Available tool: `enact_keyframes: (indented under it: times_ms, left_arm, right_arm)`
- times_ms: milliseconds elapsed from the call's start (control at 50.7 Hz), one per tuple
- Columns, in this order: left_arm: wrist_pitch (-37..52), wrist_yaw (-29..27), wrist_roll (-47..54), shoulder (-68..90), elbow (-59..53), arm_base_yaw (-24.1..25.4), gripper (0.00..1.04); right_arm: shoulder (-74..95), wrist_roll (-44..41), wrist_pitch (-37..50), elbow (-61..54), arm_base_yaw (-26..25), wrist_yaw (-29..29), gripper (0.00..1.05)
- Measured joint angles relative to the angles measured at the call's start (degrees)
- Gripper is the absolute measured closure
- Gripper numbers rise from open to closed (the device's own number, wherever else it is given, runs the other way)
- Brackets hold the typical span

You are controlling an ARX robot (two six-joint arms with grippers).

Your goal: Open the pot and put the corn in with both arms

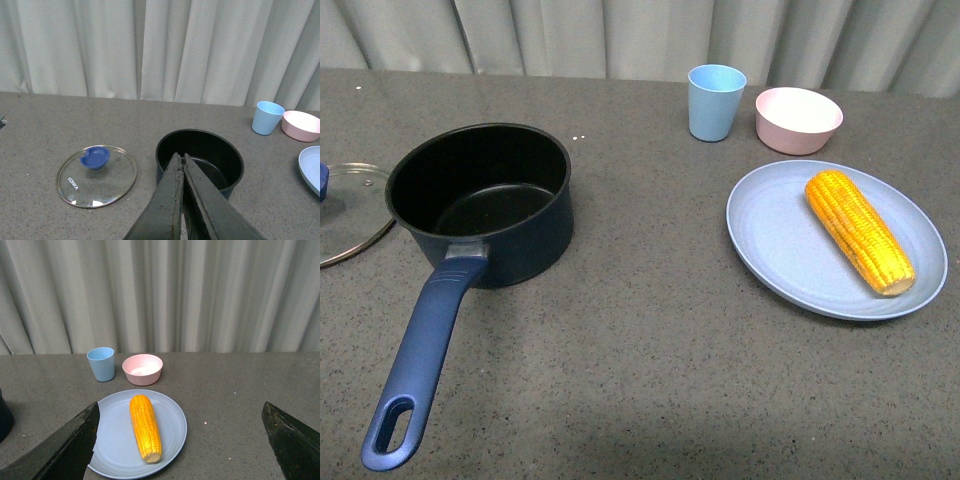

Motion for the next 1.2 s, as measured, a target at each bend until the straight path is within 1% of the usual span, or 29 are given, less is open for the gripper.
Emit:
enact_keyframes:
  times_ms: [237, 276, 434, 493, 513, 552, 572, 611, 671, 730, 789, 809, 868, 907, 947, 986, 1065, 1203]
  left_arm:
    - [0.0, 0.0, 0.0, -0.1, 0.0, 0.0, 1.01]
    - [0.0, 0.0, 0.0, -0.1, 0.0, 0.0, 0.97]
    - [0.0, 0.0, 0.0, -0.1, 0.0, 0.0, 0.72]
    - [0.0, 0.0, 0.0, -0.1, 0.0, 0.0, 0.56]
    - [0.0, 0.0, 0.0, -0.1, 0.0, 0.0, 0.52]
    - [0.0, 0.0, 0.0, -0.1, 0.0, 0.0, 0.43]
    - [0.0, 0.0, 0.0, -0.1, 0.0, 0.0, 0.41]
    - [0.0, 0.0, 0.0, -0.1, 0.0, 0.0, 0.34]
    - [0.0, 0.0, 0.0, -0.1, 0.0, 0.0, 0.25]
    - [0.0, 0.0, 0.0, -0.1, 0.0, 0.0, 0.16]
    - [0.0, 0.0, 0.0, -0.1, 0.0, 0.0, 0.05]
    - [0.0, 0.0, 0.2, -0.1, 0.0, -0.1, 0.06]
    - [0.0, 0.0, 0.2, -0.1, 0.0, -0.1, 0.07]
    - [0.0, 0.0, 0.2, -0.1, 0.0, -0.1, 0.07]
    - [0.0, 0.0, 0.2, -0.1, 0.0, -0.1, 0.07]
    - [0.0, 0.0, 0.2, -0.1, 0.0, -0.1, 0.07]
    - [0.0, 0.0, 0.2, -0.1, 0.0, -0.1, 0.07]
    - [0.0, 0.0, 0.2, -0.1, 0.0, -0.1, 0.07]
  right_arm:
    - [0.0, 0.0, 0.0, 0.0, 0.0, 0.0, 0.09]
    - [0.0, 0.0, 0.0, 0.0, 0.0, 0.0, 0.09]
    - [0.0, 0.0, 0.0, 0.0, 0.0, 0.0, 0.09]
    - [0.0, 0.0, 0.0, 0.0, 0.0, 0.0, 0.09]
    - [0.1, -0.1, -0.1, 0.0, 0.2, 0.9, 0.09]
    - [1.8, 0.0, -2.5, 0.9, 2.6, 8.6, 0.09]
    - [3.0, 0.0, -2.8, 1.0, 3.3, 11.8, 0.09]
    - [5.0, 0.0, -2.4, 1.2, 3.9, 15.0, 0.09]
    - [9.1, 0.3, 0.2, 1.5, 3.1, 15.6, 0.09]
    - [14.6, 0.8, 4.1, 2.6, 1.4, 13.6, 0.09]
    - [24.8, 1.6, 11.3, 5.1, -1.3, 9.4, 0.09]
    - [29.7, 1.7, 14.5, 6.5, -2.3, 7.5, 0.09]
    - [40.2, 2.3, 20.0, 10.0, -4.2, 3.7, 0.09]
    - [47.1, 2.6, 22.9, 12.6, -4.9, 1.6, 0.09]
    - [57.4, 2.4, 24.3, 16.9, -5.5, -1.4, 0.09]
    - [65.4, 1.8, 24.5, 20.2, -5.5, -3.1, 0.09]
    - [78.7, 0.8, 21.0, 27.3, -5.3, -6.1, 0.09]
    - [90.4, -0.8, 14.3, 36.0, -4.1, -8.7, 0.09]
